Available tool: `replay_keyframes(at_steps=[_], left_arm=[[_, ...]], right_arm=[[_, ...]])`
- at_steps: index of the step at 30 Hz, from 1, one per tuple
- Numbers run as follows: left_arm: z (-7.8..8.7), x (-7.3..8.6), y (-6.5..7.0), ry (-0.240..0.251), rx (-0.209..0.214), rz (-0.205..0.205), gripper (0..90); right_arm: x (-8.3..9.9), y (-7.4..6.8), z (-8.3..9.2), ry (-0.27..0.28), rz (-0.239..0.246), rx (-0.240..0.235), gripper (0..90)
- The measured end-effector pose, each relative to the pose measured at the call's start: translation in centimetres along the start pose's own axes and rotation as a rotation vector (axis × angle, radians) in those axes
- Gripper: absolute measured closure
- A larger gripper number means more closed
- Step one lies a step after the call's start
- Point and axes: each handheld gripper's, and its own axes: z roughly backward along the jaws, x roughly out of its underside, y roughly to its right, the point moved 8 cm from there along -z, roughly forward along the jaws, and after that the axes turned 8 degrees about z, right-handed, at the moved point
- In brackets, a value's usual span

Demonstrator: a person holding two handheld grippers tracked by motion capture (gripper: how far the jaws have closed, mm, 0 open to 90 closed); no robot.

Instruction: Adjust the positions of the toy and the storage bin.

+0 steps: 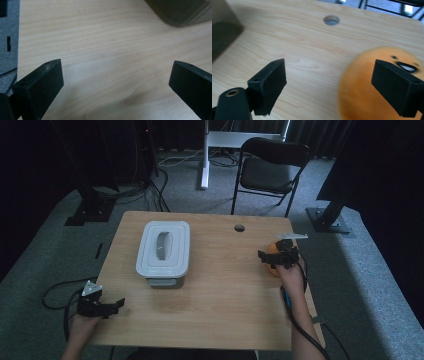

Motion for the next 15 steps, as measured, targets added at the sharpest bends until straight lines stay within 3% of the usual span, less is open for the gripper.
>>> replay_keyframes(at_steps=[5,12,15], left_arm=[[-0.5,-0.9,0.1,0.009,0.014,-0.002,0.1],[-1.6,-1.9,-0.3,0.023,-0.037,-0.018,0.1],[-2.1,-2.4,-0.5,0.032,-0.046,-0.013,0.1]], right_arm=[[-0.6,-1.4,-0.6,0.014,0.040,-0.003,12.0],[-1.2,-2.9,-1.6,0.036,0.077,0.020,13.7],[-1.2,-3.9,-2.4,0.037,0.078,0.000,13.6]])
